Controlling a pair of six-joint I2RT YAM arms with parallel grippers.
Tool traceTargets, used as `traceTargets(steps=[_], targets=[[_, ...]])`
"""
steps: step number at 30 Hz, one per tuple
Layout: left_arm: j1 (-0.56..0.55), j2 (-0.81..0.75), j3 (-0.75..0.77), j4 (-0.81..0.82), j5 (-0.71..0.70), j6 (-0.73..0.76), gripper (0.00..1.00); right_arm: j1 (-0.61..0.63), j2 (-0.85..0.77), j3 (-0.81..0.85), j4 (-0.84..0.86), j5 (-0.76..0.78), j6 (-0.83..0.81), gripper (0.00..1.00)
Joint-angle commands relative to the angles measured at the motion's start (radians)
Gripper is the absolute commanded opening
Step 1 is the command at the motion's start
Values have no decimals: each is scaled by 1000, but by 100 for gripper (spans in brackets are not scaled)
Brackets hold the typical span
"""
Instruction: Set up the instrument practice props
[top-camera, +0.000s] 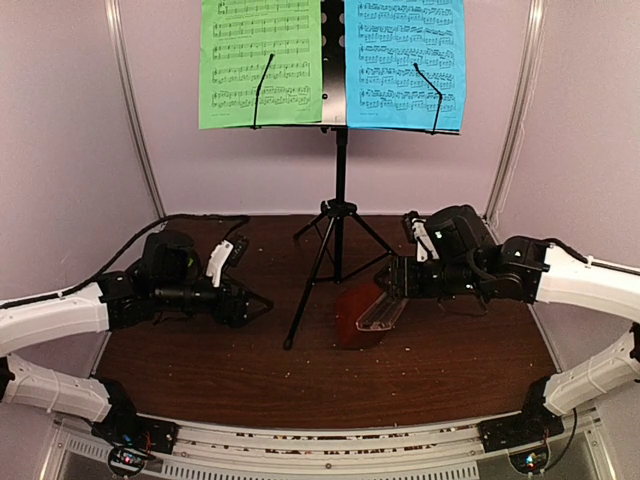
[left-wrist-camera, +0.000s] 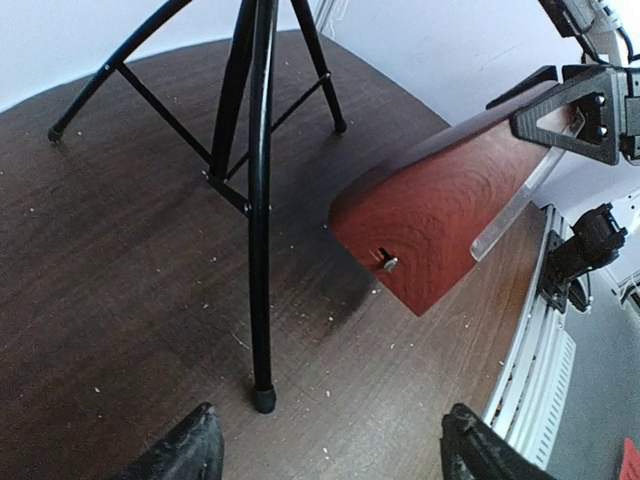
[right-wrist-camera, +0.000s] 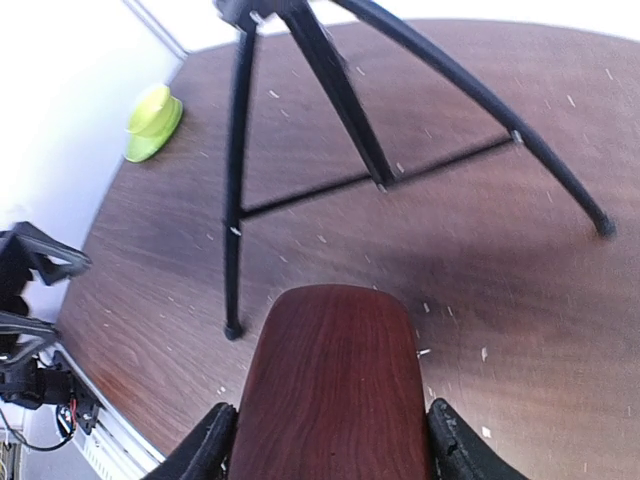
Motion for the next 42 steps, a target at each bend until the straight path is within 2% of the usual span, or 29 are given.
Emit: traceTargets(steps=[1, 3, 5, 11, 13, 14, 19, 25, 33, 42], targets=[[-17, 36, 12, 77, 47, -37, 72, -21, -87, -46, 349, -126, -111, 0], [-29, 48, 36, 69, 43, -29, 69, -24, -101, -69, 427, -183, -139, 0], [-55, 47, 55, 63, 26, 6, 70, -28, -102, -64, 452, -240, -166, 0], [-174, 22, 69, 53, -30, 217, 88, -29, -114, -50, 480, -385, -253, 0], [-197, 17, 69, 37, -48, 290, 97, -29, -112, -33, 461, -419, -274, 0], [-204, 14, 73, 26, -62, 313, 98, -28, -109, -24, 453, -436, -281, 0], [-211, 13, 89, 11, -122, 375, 98, -29, -102, -11, 448, -502, -282, 0], [-219, 81, 139, -19, -46, 424, 98, -29, -91, -9, 446, -508, -259, 0], [-242, 153, 183, -8, -25, 449, 98, -29, -81, -12, 449, -489, -235, 0], [-243, 241, 233, -23, -27, 477, 85, -30, -95, -25, 449, -488, -225, 0]])
